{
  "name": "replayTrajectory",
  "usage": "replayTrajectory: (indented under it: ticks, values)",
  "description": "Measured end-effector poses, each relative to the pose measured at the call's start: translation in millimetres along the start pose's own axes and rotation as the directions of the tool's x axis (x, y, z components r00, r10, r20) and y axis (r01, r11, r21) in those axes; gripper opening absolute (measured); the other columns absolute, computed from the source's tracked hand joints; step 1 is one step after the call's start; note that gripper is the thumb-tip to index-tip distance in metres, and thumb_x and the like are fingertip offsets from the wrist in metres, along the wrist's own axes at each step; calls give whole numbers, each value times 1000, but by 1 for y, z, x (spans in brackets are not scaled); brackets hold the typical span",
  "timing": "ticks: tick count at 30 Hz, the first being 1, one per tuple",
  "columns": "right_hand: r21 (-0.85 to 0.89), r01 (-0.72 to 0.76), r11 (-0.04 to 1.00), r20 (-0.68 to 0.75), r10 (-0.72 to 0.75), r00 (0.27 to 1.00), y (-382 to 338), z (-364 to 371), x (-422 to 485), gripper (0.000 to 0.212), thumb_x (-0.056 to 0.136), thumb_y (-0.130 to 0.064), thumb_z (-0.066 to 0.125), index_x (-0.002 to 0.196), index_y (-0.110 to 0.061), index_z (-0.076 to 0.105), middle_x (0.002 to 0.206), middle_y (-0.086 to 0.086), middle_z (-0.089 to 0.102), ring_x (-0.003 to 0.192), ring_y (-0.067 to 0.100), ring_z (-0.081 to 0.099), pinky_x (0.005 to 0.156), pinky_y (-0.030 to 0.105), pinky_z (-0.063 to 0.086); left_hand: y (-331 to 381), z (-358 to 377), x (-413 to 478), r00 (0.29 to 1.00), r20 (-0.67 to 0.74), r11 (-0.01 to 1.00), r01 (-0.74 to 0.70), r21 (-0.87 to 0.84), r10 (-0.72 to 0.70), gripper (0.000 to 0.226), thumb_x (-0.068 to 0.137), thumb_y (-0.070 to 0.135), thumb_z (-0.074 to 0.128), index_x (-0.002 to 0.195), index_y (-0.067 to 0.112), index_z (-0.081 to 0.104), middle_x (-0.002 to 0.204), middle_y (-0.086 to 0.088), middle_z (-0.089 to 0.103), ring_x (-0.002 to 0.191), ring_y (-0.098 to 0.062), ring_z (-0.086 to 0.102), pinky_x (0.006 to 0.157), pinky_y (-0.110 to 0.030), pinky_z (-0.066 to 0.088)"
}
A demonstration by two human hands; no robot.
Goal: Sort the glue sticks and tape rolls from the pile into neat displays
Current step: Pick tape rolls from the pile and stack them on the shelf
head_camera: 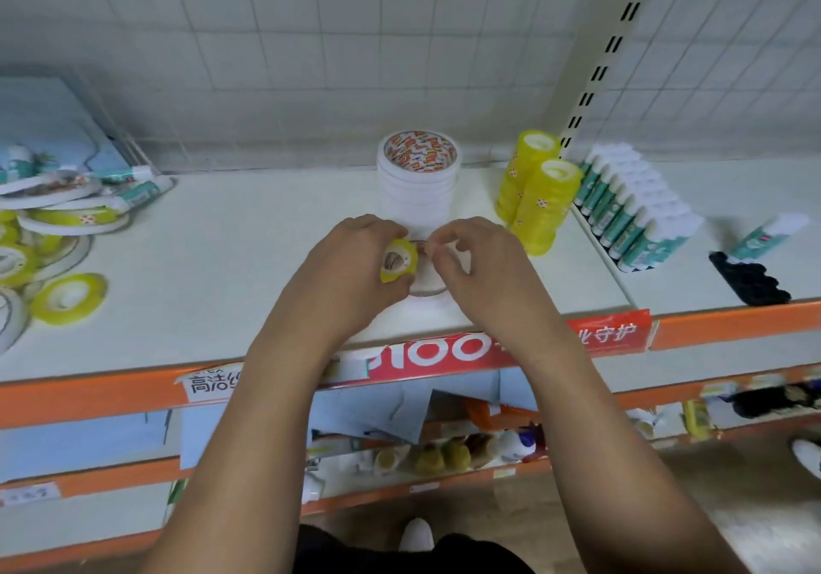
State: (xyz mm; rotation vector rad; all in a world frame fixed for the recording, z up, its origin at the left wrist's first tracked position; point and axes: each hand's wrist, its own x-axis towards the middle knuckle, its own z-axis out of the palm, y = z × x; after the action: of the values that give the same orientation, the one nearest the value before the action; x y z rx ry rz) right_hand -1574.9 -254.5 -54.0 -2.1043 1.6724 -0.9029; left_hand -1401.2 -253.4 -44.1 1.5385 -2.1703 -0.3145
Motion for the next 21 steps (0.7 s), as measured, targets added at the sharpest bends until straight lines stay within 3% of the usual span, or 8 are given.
replayTrajectory:
  ticks: [3, 9, 15, 18, 21]
  values:
    - [124, -99, 987, 21, 97, 995, -2, -5, -4, 12, 91, -26, 62, 92, -17, 69, 78, -4, 71, 74, 10, 65, 71, 34, 52, 16, 6, 1, 999, -2, 999, -36, -33, 36, 57, 82, 34, 72, 133, 15, 56, 128, -3, 61, 116, -22, 54, 92, -29, 42]
    - [172, -231, 958, -37, 241, 970, 12, -20, -14, 7, 83, -16, 65, 84, -12, 71, 72, -2, 70, 69, 6, 61, 64, 19, 46, 32, 16, 8, 990, 93, 991, -96, -96, 105, 62, 81, 35, 75, 136, 18, 52, 131, 1, 56, 118, -18, 52, 97, -30, 41]
    - [123, -281, 952, -64, 290, 955, 25, -43, -27, 10, 89, -25, 66, 92, -18, 73, 84, -7, 71, 75, 3, 64, 65, 13, 46, 46, 22, 17, 983, 129, 982, -111, -150, 131, 56, 78, 36, 78, 128, 21, 58, 113, 0, 59, 104, -19, 55, 89, -34, 44]
    - [147, -290, 946, -42, 299, 953, 29, -49, -35, 34, 84, -43, 71, 111, -22, 69, 102, -13, 66, 79, 0, 62, 69, 15, 49, 53, 28, 20, 988, 105, 983, -94, -159, 111, 53, 76, 40, 78, 121, 20, 61, 107, 1, 60, 99, -20, 56, 87, -42, 47]
    - [117, -277, 954, -10, 280, 960, 31, -55, -39, 50, 77, -46, 78, 119, -21, 66, 105, -10, 65, 85, 1, 62, 76, 17, 51, 60, 36, 23, 990, 89, 979, -92, -184, 110, 51, 76, 40, 77, 119, 19, 61, 107, 1, 61, 99, -19, 57, 82, -37, 47]
